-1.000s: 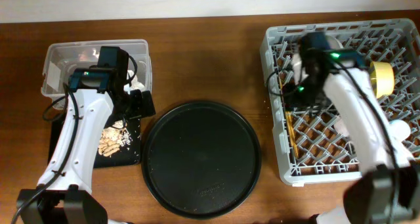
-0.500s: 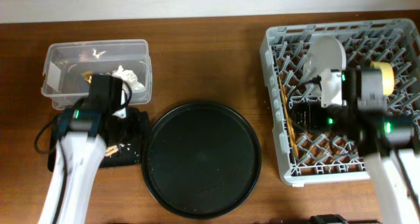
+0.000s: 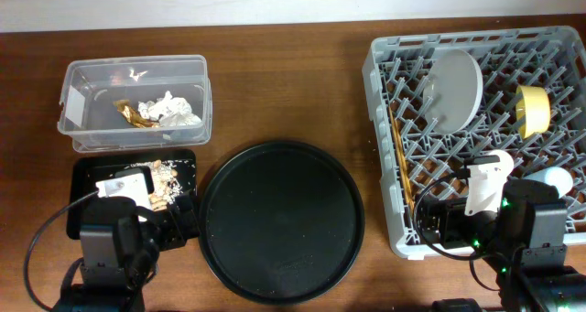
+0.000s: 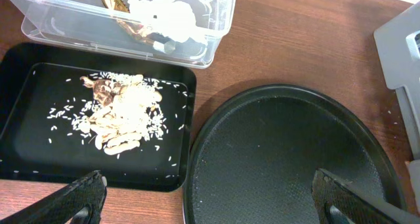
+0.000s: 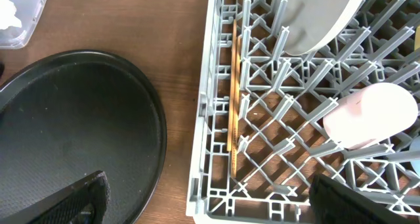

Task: Sort waste into correct bins and load items into the dishwasher rack

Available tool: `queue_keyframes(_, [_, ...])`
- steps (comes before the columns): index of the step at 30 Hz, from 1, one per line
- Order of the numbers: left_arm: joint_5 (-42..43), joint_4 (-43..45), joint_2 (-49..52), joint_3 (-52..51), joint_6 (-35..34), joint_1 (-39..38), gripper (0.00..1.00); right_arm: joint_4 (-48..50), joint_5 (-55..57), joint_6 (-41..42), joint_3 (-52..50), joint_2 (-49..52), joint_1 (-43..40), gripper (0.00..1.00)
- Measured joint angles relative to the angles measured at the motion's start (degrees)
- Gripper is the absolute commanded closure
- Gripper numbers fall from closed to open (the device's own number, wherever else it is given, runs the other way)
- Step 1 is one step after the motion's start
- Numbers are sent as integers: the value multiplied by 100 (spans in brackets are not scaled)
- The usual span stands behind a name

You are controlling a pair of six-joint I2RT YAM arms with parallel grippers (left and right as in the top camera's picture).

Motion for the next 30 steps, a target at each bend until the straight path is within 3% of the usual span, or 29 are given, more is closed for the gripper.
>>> queue_keyframes(8, [0,-2,0,0,0,0,1,-33,39,-46,-22,-136,2,2])
queue_keyframes(10, [0,0,0,0,0,0,1,332,111,-105,-184,-509,13,2])
queue_keyframes(12, [0,0,0,0,2,0,1,1102,197,-125,-538,-1014,149,2])
queue_keyframes(17, [0,0,2,-20,0,0,1,3578,295,-186,-3335,-3462,407,2])
queue_keyframes(24, [0,-2,0,-22,2,0,1,6072,306,-190,-5088,-3891,319,2])
queue_keyframes(26, [0,-2,0,-22,2,0,1,6531,306,-199,-5466,-3893,192,2])
queue_keyframes(30, [0,0,0,-22,0,0,1,5960,306,-203,-5619,-3901,157,2])
